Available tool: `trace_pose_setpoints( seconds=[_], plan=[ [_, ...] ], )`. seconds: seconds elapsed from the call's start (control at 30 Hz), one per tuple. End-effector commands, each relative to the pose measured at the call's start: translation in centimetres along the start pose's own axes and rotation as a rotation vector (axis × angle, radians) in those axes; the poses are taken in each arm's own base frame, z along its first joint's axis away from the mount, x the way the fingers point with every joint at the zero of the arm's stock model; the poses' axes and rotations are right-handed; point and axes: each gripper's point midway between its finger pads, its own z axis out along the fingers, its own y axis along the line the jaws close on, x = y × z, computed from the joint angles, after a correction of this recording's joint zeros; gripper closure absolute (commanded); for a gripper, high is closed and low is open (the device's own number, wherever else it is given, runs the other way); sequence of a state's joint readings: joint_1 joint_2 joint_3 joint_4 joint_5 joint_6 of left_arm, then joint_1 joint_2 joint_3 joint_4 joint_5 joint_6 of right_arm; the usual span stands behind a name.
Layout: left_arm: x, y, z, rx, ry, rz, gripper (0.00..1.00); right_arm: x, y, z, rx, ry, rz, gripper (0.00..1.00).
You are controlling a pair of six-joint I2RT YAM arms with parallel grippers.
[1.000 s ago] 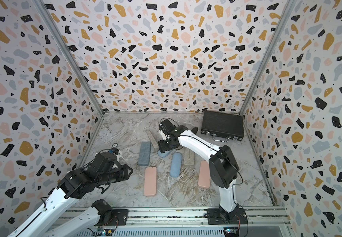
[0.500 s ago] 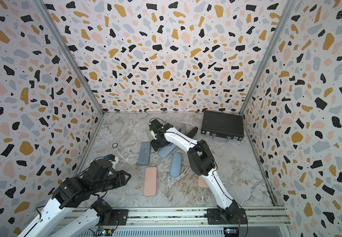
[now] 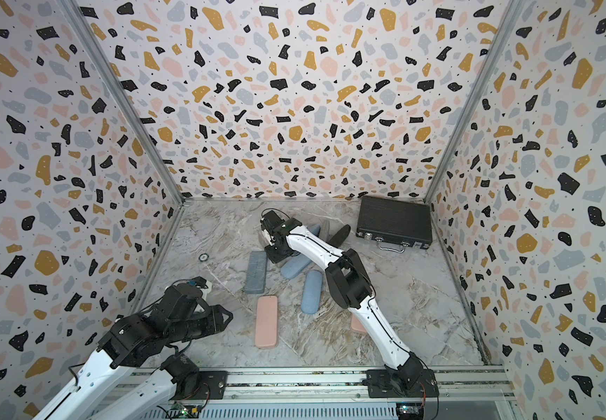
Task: Close the glasses case
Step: Pick up the glasses case at the center of the board.
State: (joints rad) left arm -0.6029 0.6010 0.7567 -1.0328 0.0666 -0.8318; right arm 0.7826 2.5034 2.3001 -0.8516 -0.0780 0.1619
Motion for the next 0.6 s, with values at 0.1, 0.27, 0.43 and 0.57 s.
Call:
trace_pose_setpoints(
  seconds=[0.1,0.27,0.43,0.57],
  plan=[
    [0.5,0.3,1.5,0.005,0.018,-0.039,0.50,-3.0,0.1,-5.3,-0.003,-0.175,0.033,0.92],
    [0.9,0.1,3.5,0.014,0.055,-0.043,0.51,-0.9,-0.1,-11.5,0.021,-0.216,0.093,0.92],
    [0.2,-0.4,4.8,0.005,0.057,-0.042,0.50,5.2,0.3,-17.6,-0.019,-0.243,0.195,0.91],
    [-0.4,-1.1,5.6,0.008,0.067,-0.033,0.50,11.6,1.0,-21.3,-0.082,-0.266,0.309,0.90]
  ],
)
